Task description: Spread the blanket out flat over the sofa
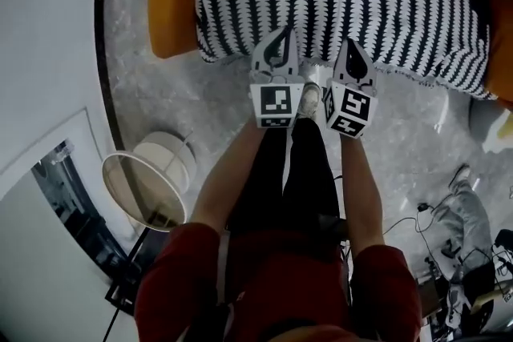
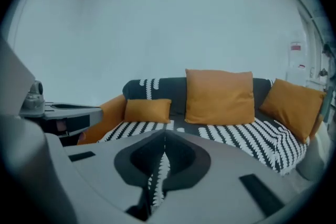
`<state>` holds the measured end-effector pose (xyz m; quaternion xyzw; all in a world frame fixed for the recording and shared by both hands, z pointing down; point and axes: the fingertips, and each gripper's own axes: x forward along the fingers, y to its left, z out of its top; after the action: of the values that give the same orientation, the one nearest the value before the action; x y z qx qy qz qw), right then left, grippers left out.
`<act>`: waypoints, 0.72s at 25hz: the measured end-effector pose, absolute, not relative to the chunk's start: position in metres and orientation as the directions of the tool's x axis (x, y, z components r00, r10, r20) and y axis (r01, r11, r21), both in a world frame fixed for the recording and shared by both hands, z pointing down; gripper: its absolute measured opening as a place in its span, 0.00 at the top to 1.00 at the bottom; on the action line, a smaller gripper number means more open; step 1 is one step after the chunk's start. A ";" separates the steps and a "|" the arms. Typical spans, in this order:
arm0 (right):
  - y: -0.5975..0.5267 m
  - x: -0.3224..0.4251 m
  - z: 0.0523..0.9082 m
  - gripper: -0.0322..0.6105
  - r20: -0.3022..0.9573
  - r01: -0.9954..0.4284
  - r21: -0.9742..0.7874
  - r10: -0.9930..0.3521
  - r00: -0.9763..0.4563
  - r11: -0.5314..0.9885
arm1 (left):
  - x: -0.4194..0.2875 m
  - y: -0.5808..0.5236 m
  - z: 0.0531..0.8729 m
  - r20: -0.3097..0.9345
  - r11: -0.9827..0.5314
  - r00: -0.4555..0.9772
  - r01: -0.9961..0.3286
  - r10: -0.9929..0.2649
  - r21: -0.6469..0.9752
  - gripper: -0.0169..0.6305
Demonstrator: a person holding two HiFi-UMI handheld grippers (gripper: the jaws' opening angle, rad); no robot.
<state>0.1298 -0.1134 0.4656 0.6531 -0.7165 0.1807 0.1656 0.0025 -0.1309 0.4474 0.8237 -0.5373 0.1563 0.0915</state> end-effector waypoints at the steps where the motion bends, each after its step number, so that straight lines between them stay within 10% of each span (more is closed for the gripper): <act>1: -0.109 0.123 0.445 0.93 0.465 -0.996 -0.041 -0.880 -0.094 0.085 | -0.003 -0.128 0.426 0.342 -0.404 0.373 -0.914 -0.862 -0.021 0.95; 18: -0.105 0.096 0.124 0.93 0.086 -0.991 0.033 -0.988 -0.126 0.129 | -0.018 -0.111 0.137 0.044 -0.387 0.385 -0.919 -0.922 -0.074 0.95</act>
<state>0.0962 -0.1050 0.1237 0.6596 -0.7502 0.0158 0.0432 -0.0177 -0.1109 0.1372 0.8320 -0.5531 0.0388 -0.0188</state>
